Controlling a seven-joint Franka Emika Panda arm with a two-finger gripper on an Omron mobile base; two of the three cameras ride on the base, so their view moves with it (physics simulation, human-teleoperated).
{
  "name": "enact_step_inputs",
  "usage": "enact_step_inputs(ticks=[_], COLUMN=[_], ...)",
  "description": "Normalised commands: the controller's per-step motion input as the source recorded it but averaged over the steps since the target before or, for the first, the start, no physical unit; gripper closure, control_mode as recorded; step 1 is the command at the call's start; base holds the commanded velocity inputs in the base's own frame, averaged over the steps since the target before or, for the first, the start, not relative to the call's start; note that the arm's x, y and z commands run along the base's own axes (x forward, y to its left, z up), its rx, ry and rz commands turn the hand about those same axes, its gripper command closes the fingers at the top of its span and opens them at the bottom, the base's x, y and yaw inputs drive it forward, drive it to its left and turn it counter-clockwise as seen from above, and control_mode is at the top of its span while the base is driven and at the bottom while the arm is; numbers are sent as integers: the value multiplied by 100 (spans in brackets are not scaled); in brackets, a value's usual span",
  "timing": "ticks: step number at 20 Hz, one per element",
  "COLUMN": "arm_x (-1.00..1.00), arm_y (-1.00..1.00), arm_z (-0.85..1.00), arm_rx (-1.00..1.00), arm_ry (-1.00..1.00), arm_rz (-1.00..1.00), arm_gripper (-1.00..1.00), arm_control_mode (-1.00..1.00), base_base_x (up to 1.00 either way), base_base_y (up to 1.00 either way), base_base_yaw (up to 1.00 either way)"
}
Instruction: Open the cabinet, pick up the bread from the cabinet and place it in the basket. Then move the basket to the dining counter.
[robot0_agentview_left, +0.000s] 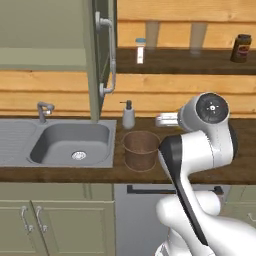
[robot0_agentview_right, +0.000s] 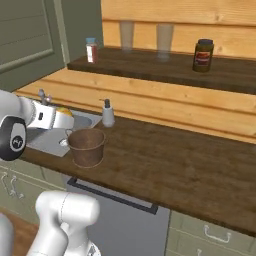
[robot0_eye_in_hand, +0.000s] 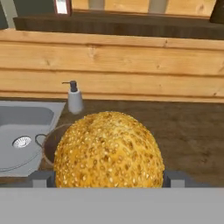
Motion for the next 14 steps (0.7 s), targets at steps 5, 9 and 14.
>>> enact_step_inputs(ticks=[5,9,14], arm_x=[0,0,34], arm_y=[0,0,-14], arm_z=[0,0,-18], arm_rx=[0,0,9], arm_ry=[0,0,4], arm_rz=[0,0,14], arm_gripper=[100,100,100], arm_control_mode=[100,100,-100], base_base_x=[80,82,23], base_base_y=[-18,0,-6], base_base_yaw=[33,25,9])
